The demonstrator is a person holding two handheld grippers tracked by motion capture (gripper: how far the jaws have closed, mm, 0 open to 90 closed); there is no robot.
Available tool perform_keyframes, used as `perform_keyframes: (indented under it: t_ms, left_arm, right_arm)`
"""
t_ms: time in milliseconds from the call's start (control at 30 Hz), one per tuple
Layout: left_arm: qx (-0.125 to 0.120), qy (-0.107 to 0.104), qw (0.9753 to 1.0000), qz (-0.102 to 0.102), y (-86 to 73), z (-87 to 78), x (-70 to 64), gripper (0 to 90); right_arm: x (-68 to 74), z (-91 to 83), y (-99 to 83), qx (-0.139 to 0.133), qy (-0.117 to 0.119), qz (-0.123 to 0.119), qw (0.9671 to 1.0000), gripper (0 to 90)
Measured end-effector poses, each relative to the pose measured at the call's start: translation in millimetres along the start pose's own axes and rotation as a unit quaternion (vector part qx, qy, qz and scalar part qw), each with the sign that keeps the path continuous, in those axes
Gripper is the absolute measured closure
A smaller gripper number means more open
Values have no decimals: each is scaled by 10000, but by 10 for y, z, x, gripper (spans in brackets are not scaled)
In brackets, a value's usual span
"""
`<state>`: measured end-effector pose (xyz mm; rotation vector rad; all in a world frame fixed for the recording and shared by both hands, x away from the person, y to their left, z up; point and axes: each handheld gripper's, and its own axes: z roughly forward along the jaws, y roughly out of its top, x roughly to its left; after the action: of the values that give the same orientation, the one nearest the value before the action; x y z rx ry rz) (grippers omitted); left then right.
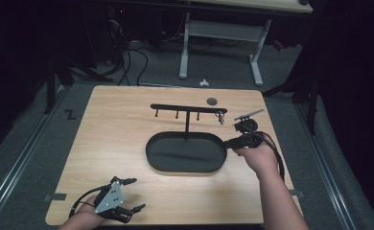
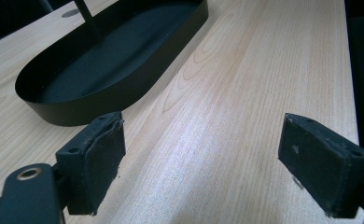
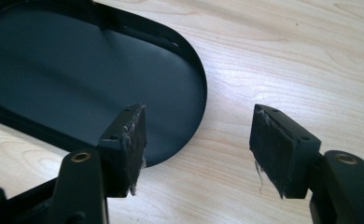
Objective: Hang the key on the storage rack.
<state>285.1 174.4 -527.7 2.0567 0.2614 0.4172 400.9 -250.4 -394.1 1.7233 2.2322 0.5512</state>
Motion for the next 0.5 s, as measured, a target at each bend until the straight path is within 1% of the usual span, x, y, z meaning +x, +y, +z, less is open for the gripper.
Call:
perform_keyframes:
  t_ms: [33,133,200,333,433,500]
  left_arm:
    - [2,-6,10000,-6,1,2,3,153]
    - [25,-4,10000,-28,2,8,9,153]
    - [25,-24,10000,-26,3,8,13,153]
    - [34,-26,10000,-32,3,7,14,153]
    - [17,-36,10000,-26,1,5,14,153]
    - [29,-63,10000,-44,4,7,23,153]
  right_arm:
    - [2,10,-32,-33,-18,-16,10000,329]
    - [18,34,-135,-186,34,2,9998,290]
    - [37,61,-214,-262,9,-79,9996,268]
    - [59,137,-402,-451,6,-139,9989,236]
    - [71,190,-551,-603,-92,-94,9981,210]
    - [74,226,-680,-768,-90,-55,9970,198]
